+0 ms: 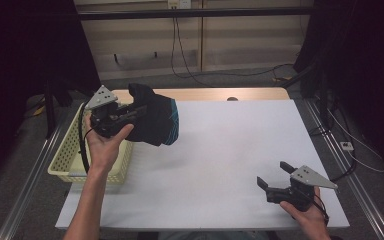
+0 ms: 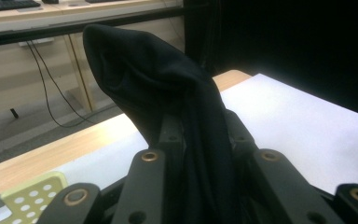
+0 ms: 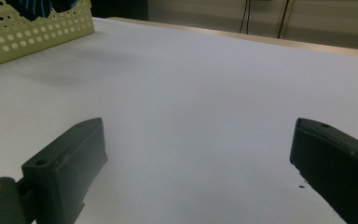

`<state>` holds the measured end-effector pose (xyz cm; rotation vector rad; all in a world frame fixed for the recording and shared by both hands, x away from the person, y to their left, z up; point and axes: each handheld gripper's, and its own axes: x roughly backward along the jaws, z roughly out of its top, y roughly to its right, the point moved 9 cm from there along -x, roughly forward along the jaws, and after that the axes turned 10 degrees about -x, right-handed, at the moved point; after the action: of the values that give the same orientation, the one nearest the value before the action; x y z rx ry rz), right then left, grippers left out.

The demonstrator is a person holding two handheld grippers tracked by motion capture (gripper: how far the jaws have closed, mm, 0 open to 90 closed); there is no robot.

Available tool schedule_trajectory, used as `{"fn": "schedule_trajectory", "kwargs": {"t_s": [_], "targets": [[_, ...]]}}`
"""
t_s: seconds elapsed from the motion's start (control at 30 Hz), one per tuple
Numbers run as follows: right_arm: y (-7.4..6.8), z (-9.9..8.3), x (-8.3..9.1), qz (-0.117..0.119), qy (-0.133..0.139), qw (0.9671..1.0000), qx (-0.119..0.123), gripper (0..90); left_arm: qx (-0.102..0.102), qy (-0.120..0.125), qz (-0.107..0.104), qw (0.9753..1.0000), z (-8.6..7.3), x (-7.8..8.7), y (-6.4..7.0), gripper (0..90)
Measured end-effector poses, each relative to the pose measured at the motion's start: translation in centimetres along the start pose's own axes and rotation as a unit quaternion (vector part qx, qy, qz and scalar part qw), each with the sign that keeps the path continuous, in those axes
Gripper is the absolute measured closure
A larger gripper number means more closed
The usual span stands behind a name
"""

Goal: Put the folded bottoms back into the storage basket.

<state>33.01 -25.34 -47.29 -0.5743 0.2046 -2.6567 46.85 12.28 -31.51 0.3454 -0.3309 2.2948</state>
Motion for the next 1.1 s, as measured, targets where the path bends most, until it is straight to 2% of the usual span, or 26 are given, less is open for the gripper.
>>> {"fn": "schedule_trajectory", "kwargs": {"t_s": [0.3, 0.53, 0.97, 1.1], "targets": [[0.0, 0.0, 0.0, -0.001, -0.001, 1.0000, 0.000, 3.4, 0.004, 0.009, 0.020, 0.9998, 0.3, 1.6, -1.1, 74.6], [0.0, 0.0, 0.0, 0.000, -0.001, 1.0000, 0.000, 3.4, 0.004, 0.018, 0.024, 0.9995, 0.6, 2.5, -1.6, 74.6], [0.1, 0.0, 0.1, -0.003, 0.000, 1.0000, -0.003, 3.4, -0.010, 0.028, 0.050, 0.9983, 1.7, 4.7, -2.2, 74.7], [0.1, 0.1, 0.1, -0.004, 0.001, 1.0000, 0.000, 3.4, -0.003, 0.026, 0.054, 0.9982, 1.4, 5.2, -2.7, 74.6]]}}
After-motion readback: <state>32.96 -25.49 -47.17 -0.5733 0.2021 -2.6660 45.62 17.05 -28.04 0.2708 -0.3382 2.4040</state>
